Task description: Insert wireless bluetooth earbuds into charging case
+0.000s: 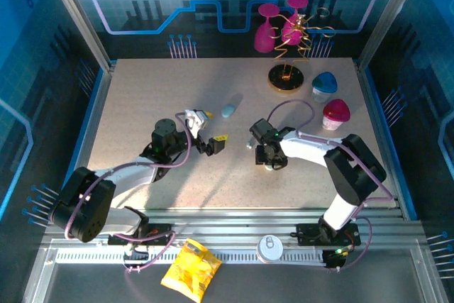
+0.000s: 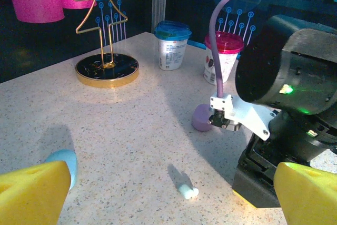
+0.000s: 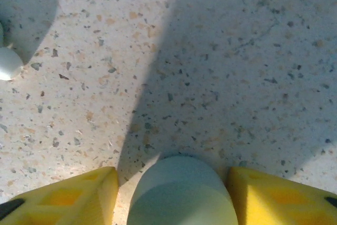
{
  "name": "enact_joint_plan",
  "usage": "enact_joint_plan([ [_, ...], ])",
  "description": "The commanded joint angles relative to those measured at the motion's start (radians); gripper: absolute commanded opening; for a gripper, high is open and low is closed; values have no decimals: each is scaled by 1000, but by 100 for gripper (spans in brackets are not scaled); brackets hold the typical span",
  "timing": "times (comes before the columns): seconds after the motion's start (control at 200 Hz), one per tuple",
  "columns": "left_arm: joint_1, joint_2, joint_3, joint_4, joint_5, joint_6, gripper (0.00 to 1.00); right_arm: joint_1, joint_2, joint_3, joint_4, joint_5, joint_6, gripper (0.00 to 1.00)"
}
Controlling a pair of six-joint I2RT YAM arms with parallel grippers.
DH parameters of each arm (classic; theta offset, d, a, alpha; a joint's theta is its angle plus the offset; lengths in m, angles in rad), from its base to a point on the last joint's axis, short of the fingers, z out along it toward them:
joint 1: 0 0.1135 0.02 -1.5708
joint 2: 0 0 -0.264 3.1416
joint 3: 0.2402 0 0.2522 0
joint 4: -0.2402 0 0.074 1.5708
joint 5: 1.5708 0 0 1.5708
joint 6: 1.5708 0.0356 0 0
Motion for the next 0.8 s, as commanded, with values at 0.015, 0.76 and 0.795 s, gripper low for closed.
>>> enact_joint_plan([
  [0.015, -5, -21, 30, -2, 4, 21, 99, -33, 26, 43, -42, -40, -24, 62],
  [0.76, -61, 12, -16, 142, -39, 53, 99, -74, -178, 40, -33, -85, 9, 30],
  [0.795, -77, 13, -22, 156, -50, 75, 99, -80, -203, 35, -24, -99, 20, 30],
])
